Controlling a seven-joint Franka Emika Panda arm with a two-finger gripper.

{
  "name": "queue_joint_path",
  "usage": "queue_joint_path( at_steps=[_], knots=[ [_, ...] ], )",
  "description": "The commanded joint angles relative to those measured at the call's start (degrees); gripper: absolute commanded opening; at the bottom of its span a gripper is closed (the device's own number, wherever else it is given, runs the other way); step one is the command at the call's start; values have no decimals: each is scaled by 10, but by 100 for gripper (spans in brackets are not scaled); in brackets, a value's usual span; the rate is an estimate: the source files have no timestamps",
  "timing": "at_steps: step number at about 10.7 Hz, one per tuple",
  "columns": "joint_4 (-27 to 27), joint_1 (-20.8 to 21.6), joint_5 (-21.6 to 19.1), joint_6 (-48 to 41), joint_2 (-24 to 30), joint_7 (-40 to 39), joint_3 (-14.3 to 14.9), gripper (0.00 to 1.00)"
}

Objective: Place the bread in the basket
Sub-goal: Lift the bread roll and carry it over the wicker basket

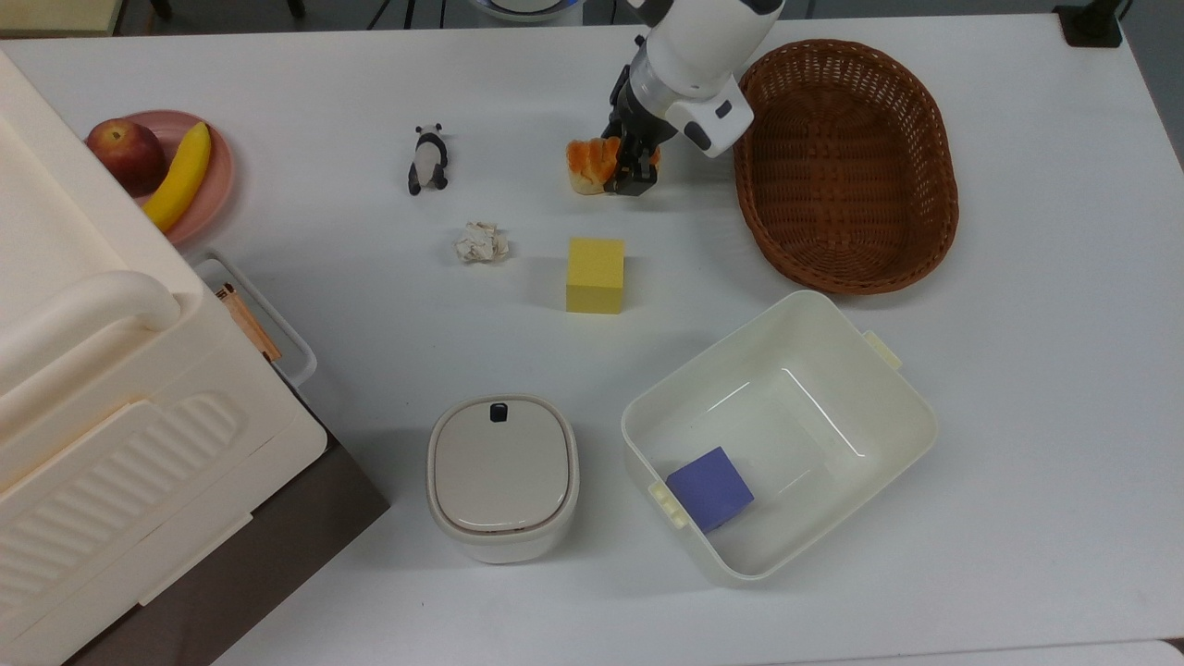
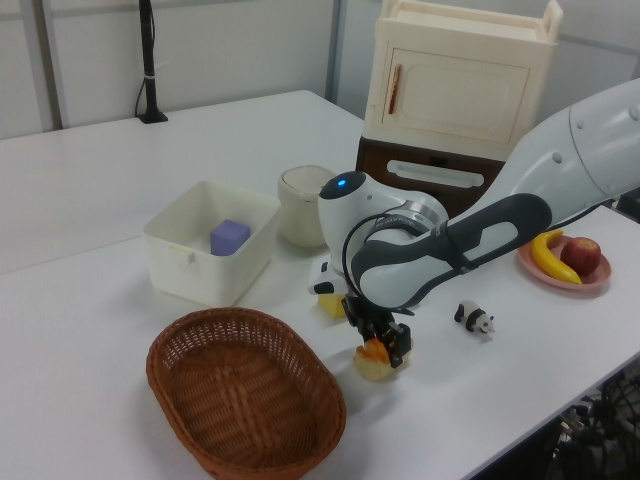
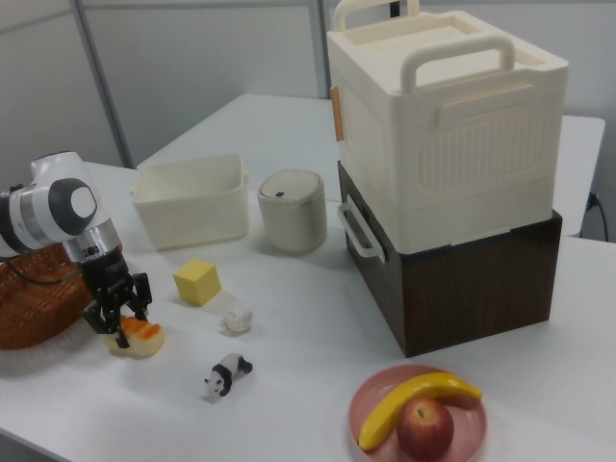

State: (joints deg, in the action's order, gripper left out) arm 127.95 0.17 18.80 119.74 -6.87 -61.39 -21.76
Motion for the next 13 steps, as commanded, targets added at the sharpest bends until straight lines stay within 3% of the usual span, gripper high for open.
queue_joint_path(
  at_steps=[1, 4, 8, 10, 13],
  knots=[
    [-5, 10, 12, 11, -3, 14, 8, 13],
    [-37, 10, 10, 7, -3, 58, 8, 12],
    [-133, 32, -15, 4, 13, 152, 5, 12],
    [-163, 62, -17, -6, 13, 209, 1, 12],
    [-166, 126, -17, -9, 12, 251, -2, 13]
  ],
)
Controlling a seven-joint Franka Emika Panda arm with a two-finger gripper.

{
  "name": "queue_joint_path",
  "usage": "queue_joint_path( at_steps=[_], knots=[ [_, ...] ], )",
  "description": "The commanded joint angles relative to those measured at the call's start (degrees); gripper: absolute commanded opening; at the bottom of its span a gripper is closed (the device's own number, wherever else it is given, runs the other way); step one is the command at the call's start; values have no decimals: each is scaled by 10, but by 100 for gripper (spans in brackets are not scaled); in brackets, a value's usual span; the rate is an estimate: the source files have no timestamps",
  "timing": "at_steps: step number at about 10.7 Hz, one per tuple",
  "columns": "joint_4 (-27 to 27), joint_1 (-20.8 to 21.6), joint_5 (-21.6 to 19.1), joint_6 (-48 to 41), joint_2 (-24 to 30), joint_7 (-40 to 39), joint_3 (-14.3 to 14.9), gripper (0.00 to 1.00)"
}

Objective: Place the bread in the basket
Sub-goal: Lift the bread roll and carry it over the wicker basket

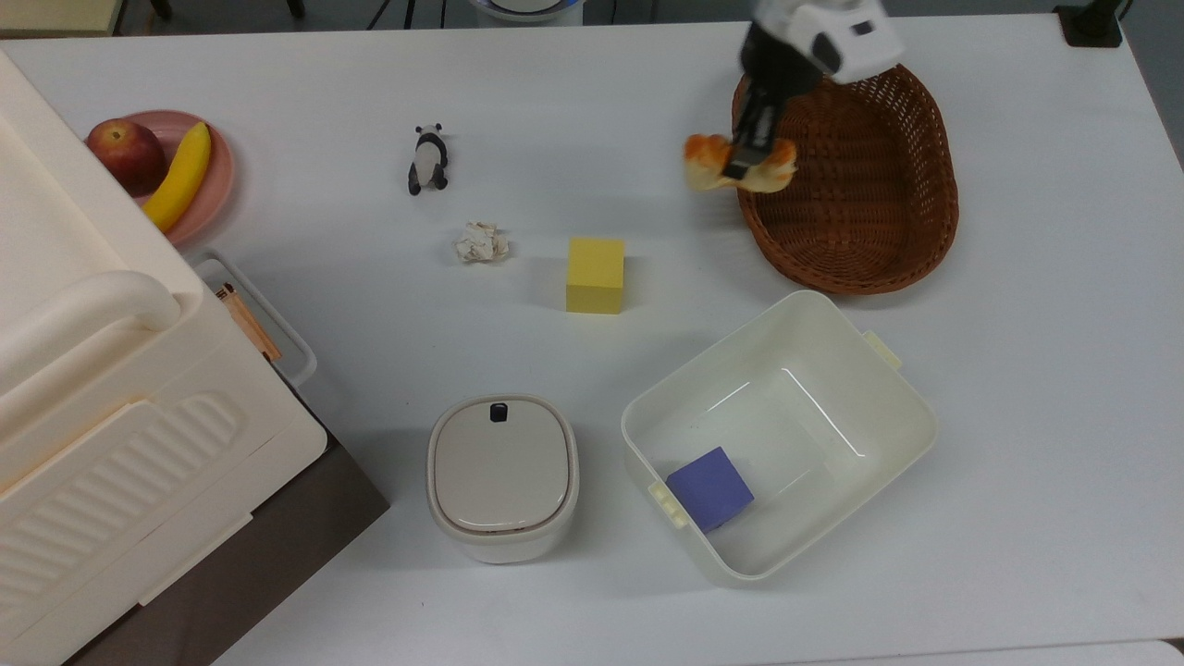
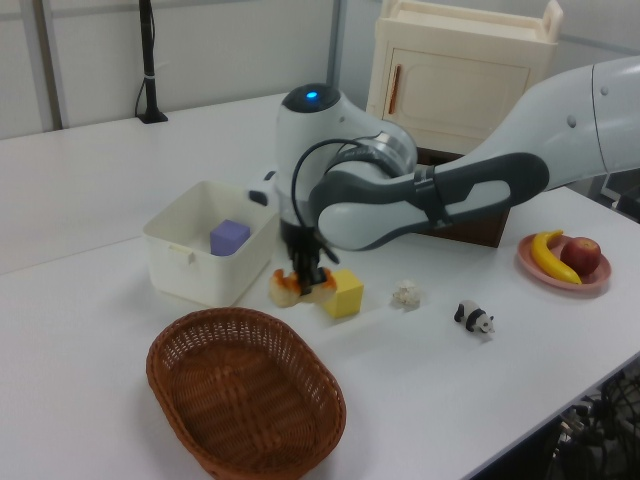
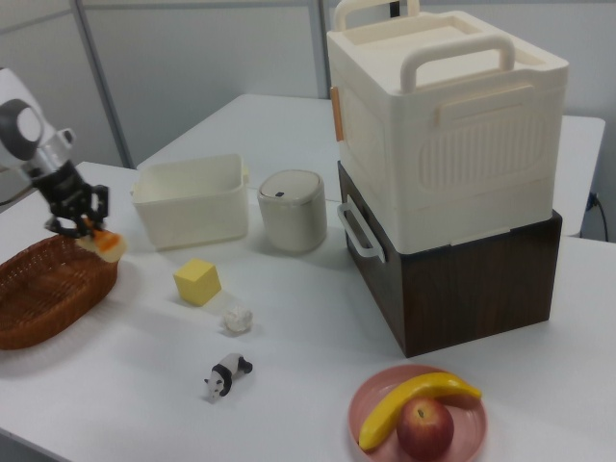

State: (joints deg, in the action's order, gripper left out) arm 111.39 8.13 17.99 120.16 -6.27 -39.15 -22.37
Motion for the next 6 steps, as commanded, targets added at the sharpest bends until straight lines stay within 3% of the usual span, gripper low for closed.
queue_joint_path(
  at_steps=[1, 3, 4, 5, 6],
  knots=[
    [-1, 65, -9, -22, 3, 31, 4, 14],
    [-1, 94, -9, -24, -4, 33, 4, 14],
    [-2, 104, -8, -26, -11, 33, 4, 19],
    [-1, 109, -8, -26, -15, 32, 4, 50],
    [0, 109, -4, -26, -16, 31, 4, 100]
  ],
)
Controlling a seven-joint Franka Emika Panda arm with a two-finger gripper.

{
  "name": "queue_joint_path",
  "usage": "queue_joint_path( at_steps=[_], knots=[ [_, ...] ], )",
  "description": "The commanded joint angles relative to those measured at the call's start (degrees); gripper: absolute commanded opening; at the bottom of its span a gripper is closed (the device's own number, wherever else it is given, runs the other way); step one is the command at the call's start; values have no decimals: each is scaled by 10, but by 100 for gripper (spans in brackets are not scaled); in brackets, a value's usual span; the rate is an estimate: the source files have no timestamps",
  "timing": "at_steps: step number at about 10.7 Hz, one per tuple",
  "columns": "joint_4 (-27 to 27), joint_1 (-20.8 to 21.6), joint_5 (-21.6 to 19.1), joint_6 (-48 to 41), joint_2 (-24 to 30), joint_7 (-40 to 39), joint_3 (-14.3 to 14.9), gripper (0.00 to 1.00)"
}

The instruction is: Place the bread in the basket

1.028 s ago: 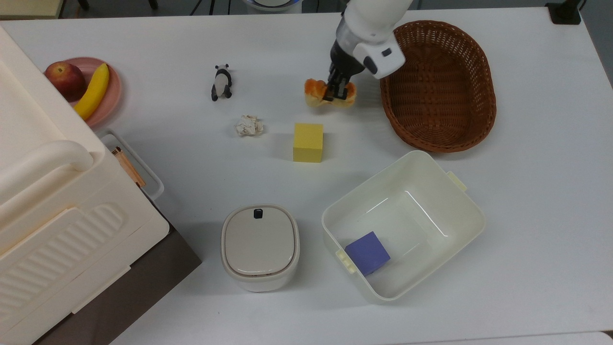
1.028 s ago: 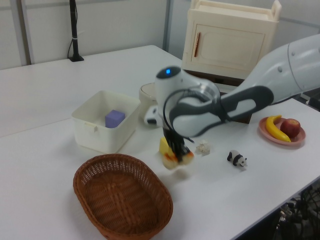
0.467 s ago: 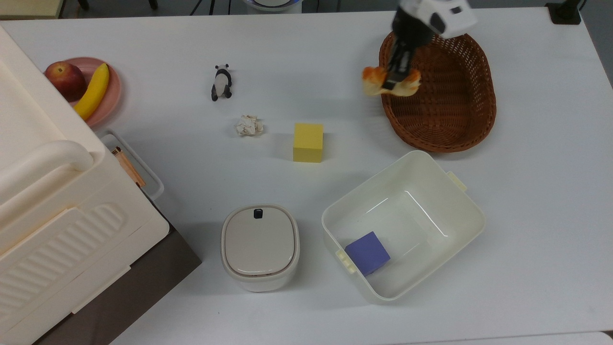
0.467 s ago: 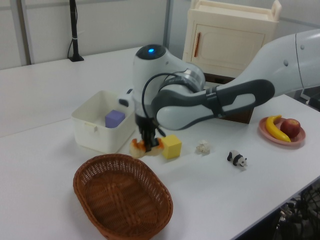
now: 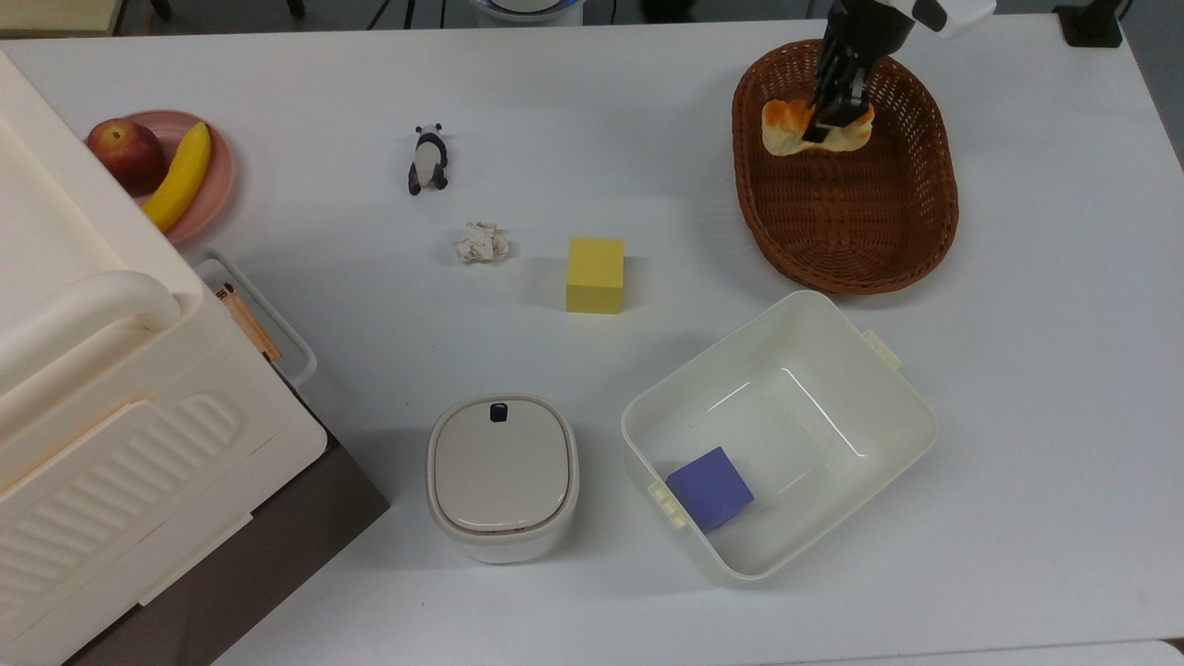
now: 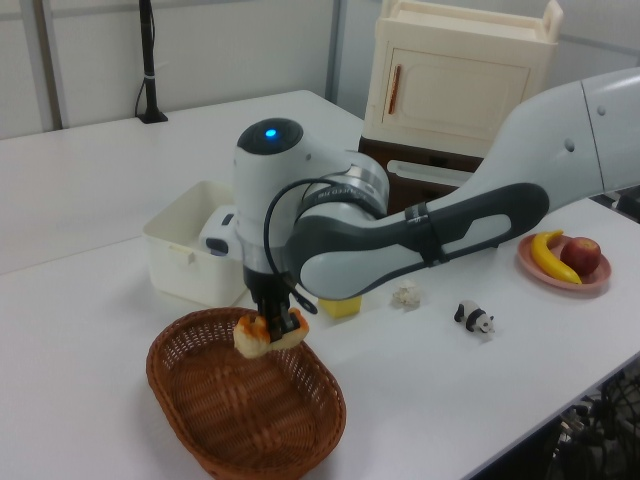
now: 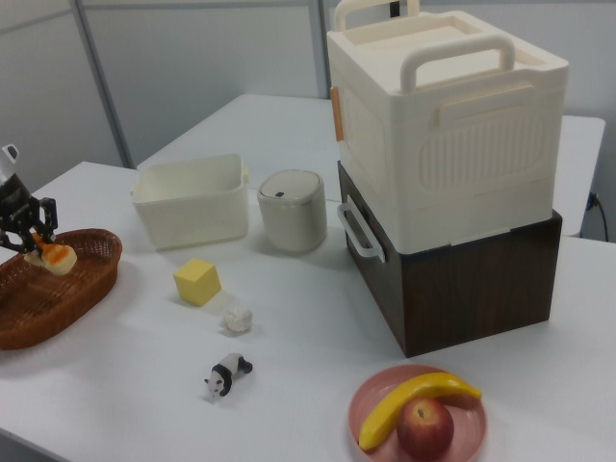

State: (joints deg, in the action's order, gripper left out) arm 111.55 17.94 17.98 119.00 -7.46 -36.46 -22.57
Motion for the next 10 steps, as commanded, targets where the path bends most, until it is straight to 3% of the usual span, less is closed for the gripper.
queue_joint_path(
  at_steps=[1, 6, 8, 10],
  knots=[
    [-2, 10, -3, -15, -5, 1, 6, 100],
    [-3, 3, -2, -30, 4, 4, 6, 100],
    [-4, -22, -5, -50, 28, 5, 7, 100],
    [-33, -55, -9, -127, 66, 6, 18, 100]
  ],
)
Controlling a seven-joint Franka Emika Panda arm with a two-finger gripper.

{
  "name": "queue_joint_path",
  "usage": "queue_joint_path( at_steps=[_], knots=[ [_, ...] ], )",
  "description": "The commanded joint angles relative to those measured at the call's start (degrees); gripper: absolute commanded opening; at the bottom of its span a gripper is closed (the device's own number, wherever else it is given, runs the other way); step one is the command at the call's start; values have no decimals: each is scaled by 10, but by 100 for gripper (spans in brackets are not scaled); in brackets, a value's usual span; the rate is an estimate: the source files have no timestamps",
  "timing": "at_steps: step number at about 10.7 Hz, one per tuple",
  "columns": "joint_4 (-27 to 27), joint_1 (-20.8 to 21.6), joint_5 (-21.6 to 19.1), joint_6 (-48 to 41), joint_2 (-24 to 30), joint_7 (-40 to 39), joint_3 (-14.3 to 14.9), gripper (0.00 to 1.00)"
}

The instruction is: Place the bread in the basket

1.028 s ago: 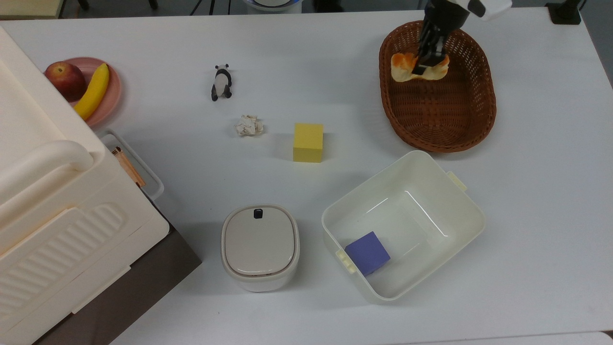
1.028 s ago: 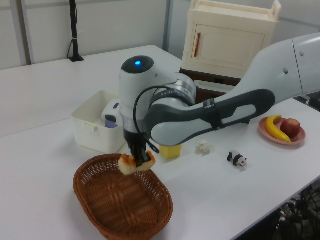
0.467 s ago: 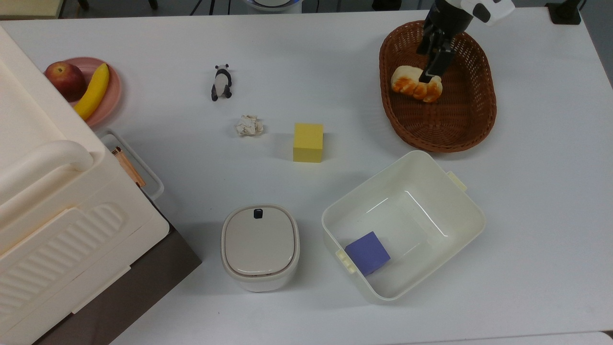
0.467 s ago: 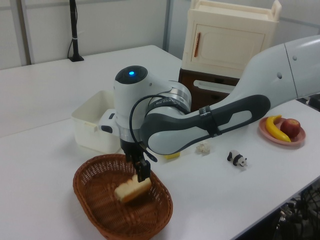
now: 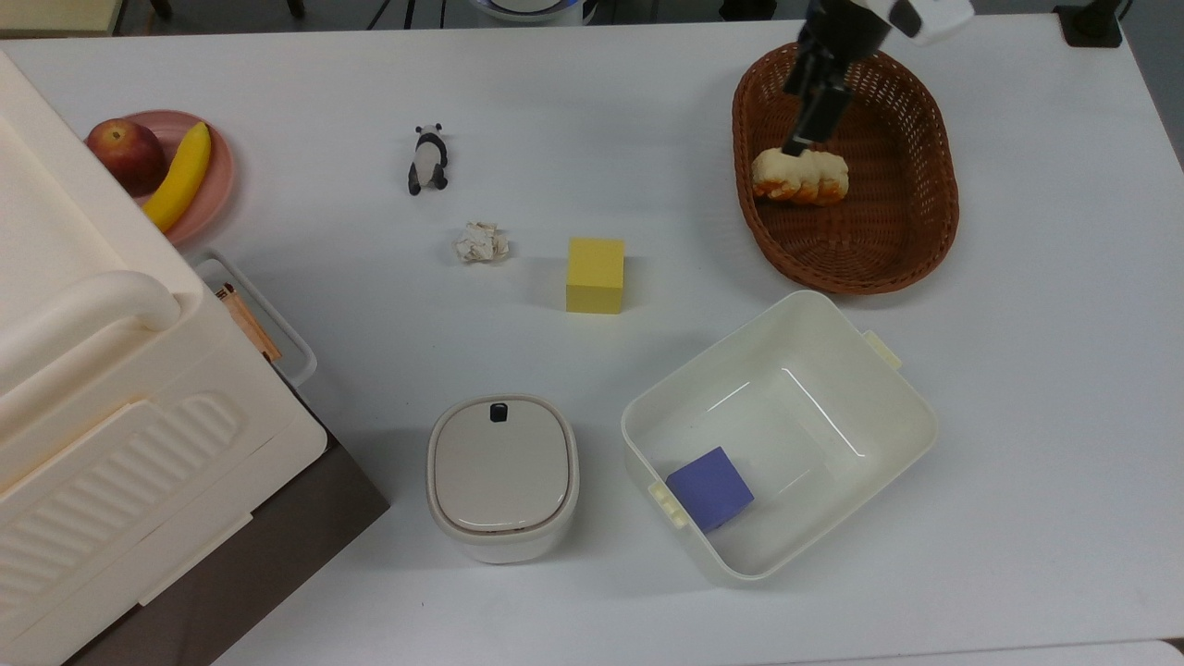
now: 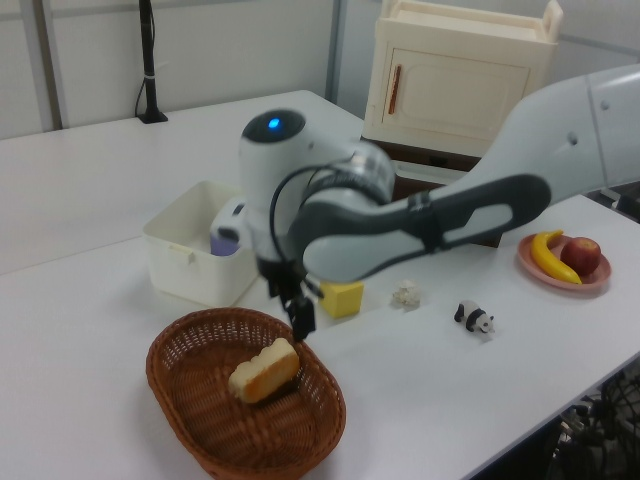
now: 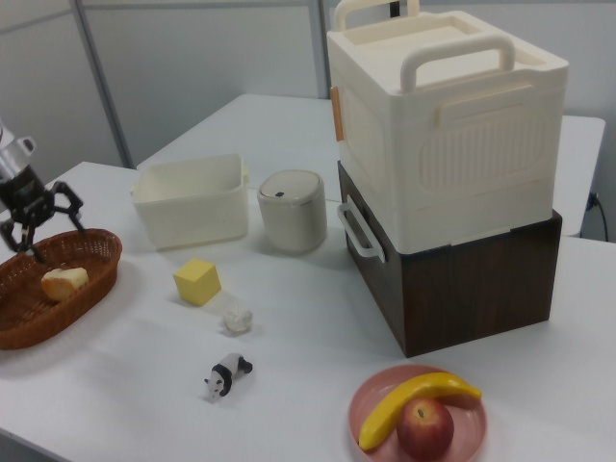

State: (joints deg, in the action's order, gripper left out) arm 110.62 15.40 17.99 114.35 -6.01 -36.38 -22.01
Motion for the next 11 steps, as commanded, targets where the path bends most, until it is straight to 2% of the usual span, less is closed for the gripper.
queue_joint_path(
  at_steps=[1, 2, 3, 4, 5, 6, 7, 9, 11],
  knots=[
    [-69, -42, -9, -120, 56, 4, 43, 100],
    [-119, -44, -22, -165, 54, 5, 85, 100],
    [-160, -50, -57, -186, 52, 6, 137, 100],
    [-187, -54, -93, -199, 53, 17, 194, 100],
    [-194, -56, -114, -201, 55, 47, 235, 100],
    [-197, -68, -116, -200, 57, 91, 254, 100],
    [-200, -80, -116, -200, 57, 148, 261, 100],
    [-197, -105, -120, -197, 54, 266, 266, 100],
    [-194, -122, -145, -193, 51, 365, 265, 100]
  ],
)
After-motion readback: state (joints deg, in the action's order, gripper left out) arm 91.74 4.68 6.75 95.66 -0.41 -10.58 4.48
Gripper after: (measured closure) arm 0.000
